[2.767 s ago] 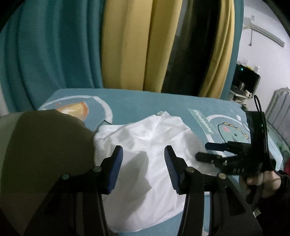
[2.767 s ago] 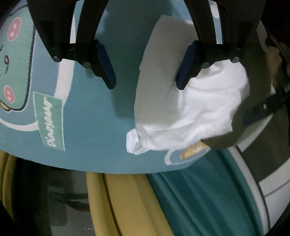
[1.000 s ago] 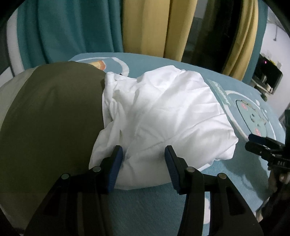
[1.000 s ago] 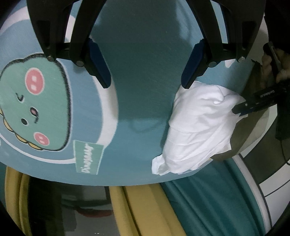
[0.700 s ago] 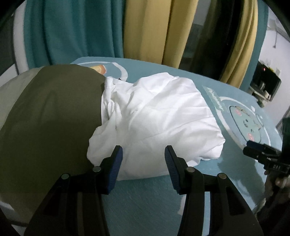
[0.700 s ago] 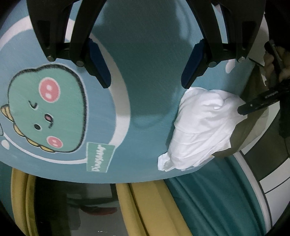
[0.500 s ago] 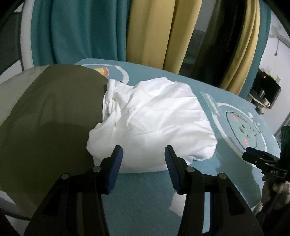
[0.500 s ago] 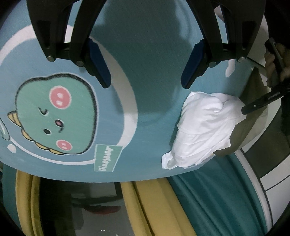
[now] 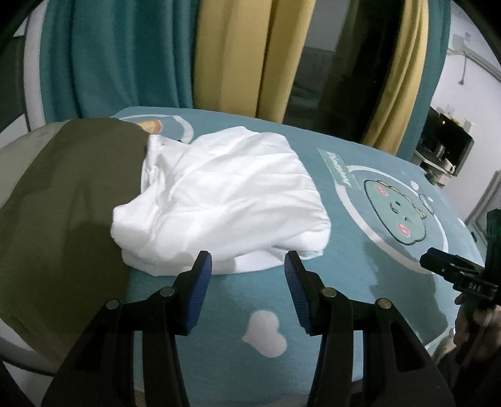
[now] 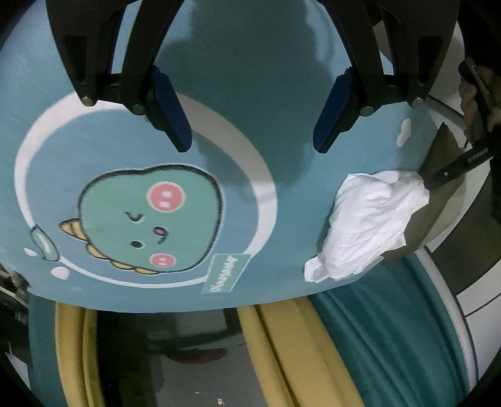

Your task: Fold large clothes

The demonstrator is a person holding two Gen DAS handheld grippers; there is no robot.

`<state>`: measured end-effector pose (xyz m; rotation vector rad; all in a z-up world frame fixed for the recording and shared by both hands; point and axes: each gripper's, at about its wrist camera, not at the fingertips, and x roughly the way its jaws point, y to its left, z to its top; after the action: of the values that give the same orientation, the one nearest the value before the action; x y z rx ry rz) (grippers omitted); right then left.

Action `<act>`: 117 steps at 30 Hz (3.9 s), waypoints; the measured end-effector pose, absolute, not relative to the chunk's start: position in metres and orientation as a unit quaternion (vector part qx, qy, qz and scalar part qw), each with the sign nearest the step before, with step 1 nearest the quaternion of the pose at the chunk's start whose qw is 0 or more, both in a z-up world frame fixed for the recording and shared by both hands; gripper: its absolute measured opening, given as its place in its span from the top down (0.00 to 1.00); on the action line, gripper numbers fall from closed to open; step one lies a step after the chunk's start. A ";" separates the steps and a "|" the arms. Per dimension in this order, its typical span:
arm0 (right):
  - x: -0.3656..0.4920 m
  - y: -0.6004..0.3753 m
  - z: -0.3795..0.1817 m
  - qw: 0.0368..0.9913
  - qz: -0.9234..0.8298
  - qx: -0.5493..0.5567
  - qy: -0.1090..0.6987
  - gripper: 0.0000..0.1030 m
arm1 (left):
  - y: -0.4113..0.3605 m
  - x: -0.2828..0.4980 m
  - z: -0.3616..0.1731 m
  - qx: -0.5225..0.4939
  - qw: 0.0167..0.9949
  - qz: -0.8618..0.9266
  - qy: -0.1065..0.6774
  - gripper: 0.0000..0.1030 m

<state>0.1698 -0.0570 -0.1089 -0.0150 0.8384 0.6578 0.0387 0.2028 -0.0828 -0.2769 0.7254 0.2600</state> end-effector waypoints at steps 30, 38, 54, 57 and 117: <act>0.124 -0.152 -0.031 0.932 0.200 -0.016 0.303 0.18 | 0.128 0.031 -0.002 -0.085 0.962 0.043 0.255 0.50; 0.112 -0.161 -0.001 0.946 0.192 -0.025 0.261 0.09 | 0.114 0.027 0.024 -0.057 0.974 0.051 0.214 0.36; 0.076 -0.160 0.069 0.969 0.197 -0.043 0.143 0.03 | 0.111 -0.003 0.074 -0.035 0.986 0.100 0.125 0.21; 0.069 -0.157 0.076 0.972 0.197 -0.039 0.126 0.03 | 0.111 -0.011 0.082 -0.034 0.989 0.102 0.102 0.21; 0.112 -0.131 0.039 0.961 0.219 -0.040 0.163 0.02 | 0.145 0.006 0.052 -0.071 0.979 0.138 0.129 0.20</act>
<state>0.1120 -0.1308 0.0392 -0.0818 0.3294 0.4446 0.0065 0.1450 0.0520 -0.1435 0.2599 0.2786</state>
